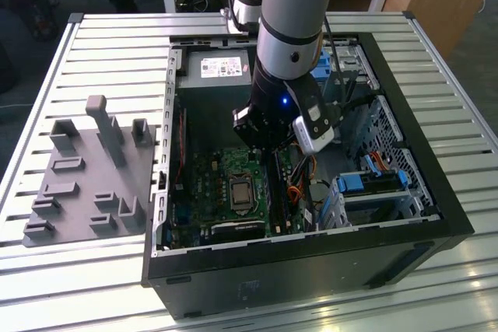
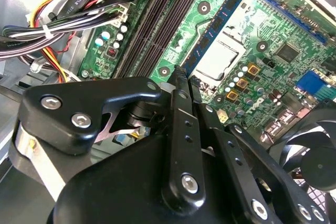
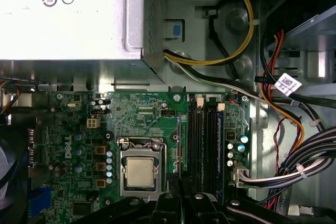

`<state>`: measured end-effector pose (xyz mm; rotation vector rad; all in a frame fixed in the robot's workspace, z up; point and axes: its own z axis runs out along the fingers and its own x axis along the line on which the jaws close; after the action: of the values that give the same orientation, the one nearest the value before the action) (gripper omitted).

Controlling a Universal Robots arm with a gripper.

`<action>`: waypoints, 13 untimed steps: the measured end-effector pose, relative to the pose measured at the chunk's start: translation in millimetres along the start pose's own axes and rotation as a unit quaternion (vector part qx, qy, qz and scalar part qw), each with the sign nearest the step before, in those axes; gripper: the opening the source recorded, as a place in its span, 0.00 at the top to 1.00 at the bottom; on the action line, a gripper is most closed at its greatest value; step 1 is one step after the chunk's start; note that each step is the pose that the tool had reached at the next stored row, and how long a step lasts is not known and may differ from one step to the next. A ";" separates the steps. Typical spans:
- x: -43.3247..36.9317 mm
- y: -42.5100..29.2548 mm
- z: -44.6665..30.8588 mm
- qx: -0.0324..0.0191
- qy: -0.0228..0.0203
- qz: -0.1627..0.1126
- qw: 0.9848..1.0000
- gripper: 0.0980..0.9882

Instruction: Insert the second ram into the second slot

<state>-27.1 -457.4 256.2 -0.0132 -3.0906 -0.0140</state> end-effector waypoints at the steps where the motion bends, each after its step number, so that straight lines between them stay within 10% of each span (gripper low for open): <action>1: 0.0 0.0 0.3 0.000 0.000 0.000 1.000 0.96; 13: -0.2 0.0 2.9 0.000 0.000 0.000 1.000 0.96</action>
<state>-27.1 -457.4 253.3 -0.0131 -3.0907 -0.0141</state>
